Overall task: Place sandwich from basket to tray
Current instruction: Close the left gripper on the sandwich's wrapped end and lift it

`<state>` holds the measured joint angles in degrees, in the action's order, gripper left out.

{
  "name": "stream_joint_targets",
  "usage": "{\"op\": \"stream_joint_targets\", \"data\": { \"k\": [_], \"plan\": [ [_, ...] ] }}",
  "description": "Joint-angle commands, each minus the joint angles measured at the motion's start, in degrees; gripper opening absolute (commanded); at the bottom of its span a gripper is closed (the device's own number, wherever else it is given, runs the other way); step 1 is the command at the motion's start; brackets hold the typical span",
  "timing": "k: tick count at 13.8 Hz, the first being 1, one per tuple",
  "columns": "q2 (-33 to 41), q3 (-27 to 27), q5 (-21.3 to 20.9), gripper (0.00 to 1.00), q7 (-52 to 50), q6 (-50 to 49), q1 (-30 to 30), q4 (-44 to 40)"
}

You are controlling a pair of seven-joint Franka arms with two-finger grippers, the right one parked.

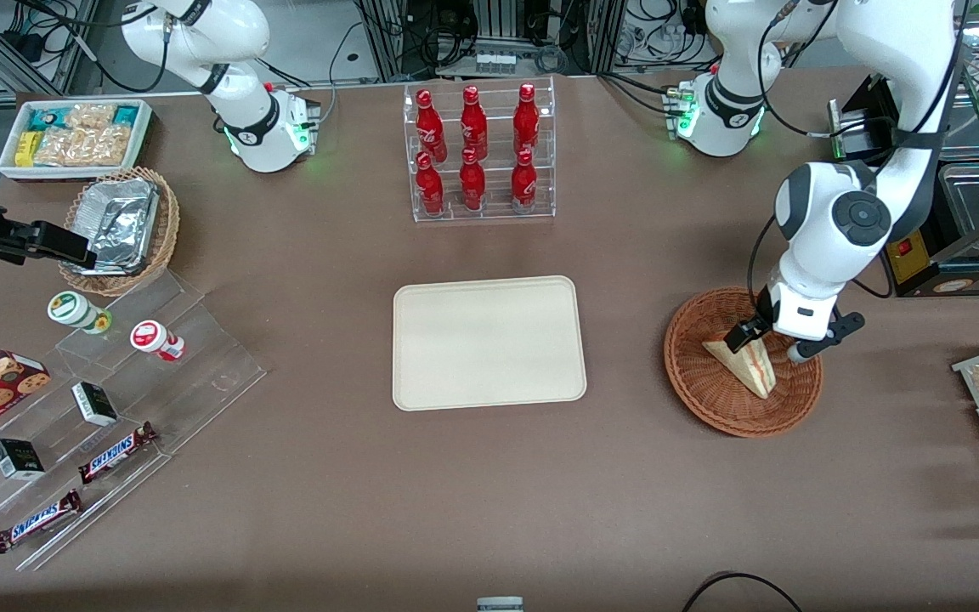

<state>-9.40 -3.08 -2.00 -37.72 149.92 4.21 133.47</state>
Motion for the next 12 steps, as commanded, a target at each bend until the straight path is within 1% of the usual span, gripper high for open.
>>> {"op": "stream_joint_targets", "data": {
  "k": [1,3,4,5,6,7,8,10,11,12],
  "plan": [
    [-1.2,0.1,-0.3,1.00,-2.1,3.4,0.1,1.1],
    [-1.7,0.1,-0.3,1.00,-2.1,4.9,0.0,2.1],
    [-2.4,0.1,-0.2,0.98,-2.2,4.9,0.0,1.9],
    [-2.9,0.2,-0.2,0.87,-2.2,4.9,-0.1,1.6],
    [-3.3,0.1,-0.2,0.65,-2.2,5.0,-0.1,1.6],
    [-3.3,0.2,-0.2,0.28,-2.2,4.9,-0.1,1.6],
    [-3.3,0.2,-0.2,0.01,-2.1,4.6,-0.1,1.5],
    [-2.6,0.2,-0.3,0.00,-1.8,4.2,0.0,1.1],
    [-1.1,0.2,-0.3,0.00,-1.6,3.1,0.0,0.6],
    [0.2,0.2,-0.5,0.00,-1.4,-0.1,0.0,-0.4]
  ]
}}
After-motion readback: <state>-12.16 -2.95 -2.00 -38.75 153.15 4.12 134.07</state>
